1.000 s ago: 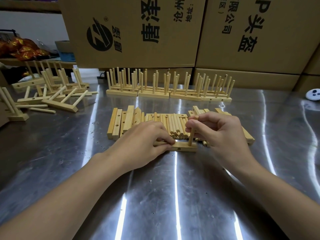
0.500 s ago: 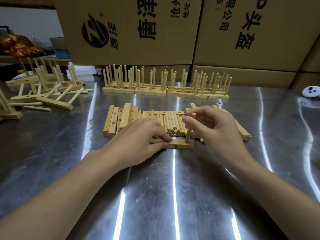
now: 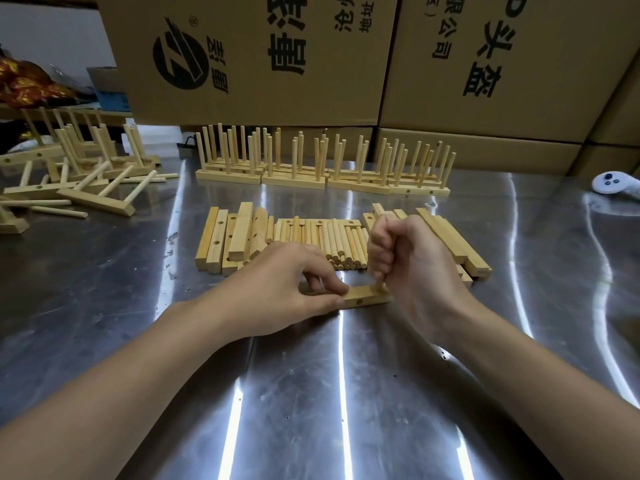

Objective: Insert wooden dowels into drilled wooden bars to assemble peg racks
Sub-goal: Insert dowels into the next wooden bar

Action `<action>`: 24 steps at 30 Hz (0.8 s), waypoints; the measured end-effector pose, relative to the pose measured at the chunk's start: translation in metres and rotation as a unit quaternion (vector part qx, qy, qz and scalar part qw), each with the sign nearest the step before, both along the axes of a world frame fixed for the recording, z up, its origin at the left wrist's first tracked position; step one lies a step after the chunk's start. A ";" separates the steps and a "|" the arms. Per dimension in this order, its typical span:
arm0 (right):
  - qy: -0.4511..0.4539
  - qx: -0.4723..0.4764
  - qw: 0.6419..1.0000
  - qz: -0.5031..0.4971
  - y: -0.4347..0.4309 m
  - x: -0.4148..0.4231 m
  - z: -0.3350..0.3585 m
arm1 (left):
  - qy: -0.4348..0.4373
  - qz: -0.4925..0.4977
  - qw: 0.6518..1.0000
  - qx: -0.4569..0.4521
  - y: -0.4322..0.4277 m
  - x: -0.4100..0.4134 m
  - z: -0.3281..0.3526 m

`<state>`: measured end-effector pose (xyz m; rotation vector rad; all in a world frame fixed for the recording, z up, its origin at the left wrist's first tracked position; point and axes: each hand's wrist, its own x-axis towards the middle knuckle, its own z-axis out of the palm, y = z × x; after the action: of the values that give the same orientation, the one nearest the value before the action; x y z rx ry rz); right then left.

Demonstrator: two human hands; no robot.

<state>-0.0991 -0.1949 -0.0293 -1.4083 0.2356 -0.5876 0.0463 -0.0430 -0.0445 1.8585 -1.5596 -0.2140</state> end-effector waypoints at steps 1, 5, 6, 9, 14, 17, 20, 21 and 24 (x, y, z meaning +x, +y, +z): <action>0.002 0.002 1.000 -0.001 0.000 0.001 0.000 | 0.004 0.001 1.000 0.002 0.001 0.000 0.000; 0.003 0.018 1.000 0.000 -0.005 0.003 -0.002 | 0.006 0.012 1.000 0.013 0.001 -0.002 0.002; 0.001 0.025 1.000 -0.001 -0.006 0.003 -0.002 | 0.006 0.015 1.000 0.014 0.000 -0.003 0.002; 0.008 -0.005 1.000 -0.002 -0.006 0.005 -0.004 | 0.001 0.018 1.000 0.016 -0.001 -0.004 0.004; 0.002 -0.029 0.999 0.014 -0.008 0.005 -0.007 | -0.004 0.018 0.999 0.029 -0.002 -0.003 0.005; 0.001 -0.032 0.999 0.011 -0.010 0.006 -0.009 | -0.007 0.018 0.999 0.028 -0.004 -0.001 0.002; 0.007 -0.036 0.999 0.011 -0.009 0.007 -0.010 | -0.002 0.022 1.000 0.019 -0.004 -0.001 0.000; 0.011 -0.035 0.999 0.011 -0.009 0.006 -0.009 | 0.003 0.022 1.000 0.018 -0.004 -0.002 0.000; 0.021 -0.035 0.999 0.009 -0.004 0.004 -0.005 | 0.016 0.024 1.000 0.013 -0.003 -0.005 0.001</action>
<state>-0.0948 -0.1993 -0.0340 -1.4893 0.2374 -0.5566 0.0418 -0.0460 -0.0440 1.9006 -1.4955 -0.2418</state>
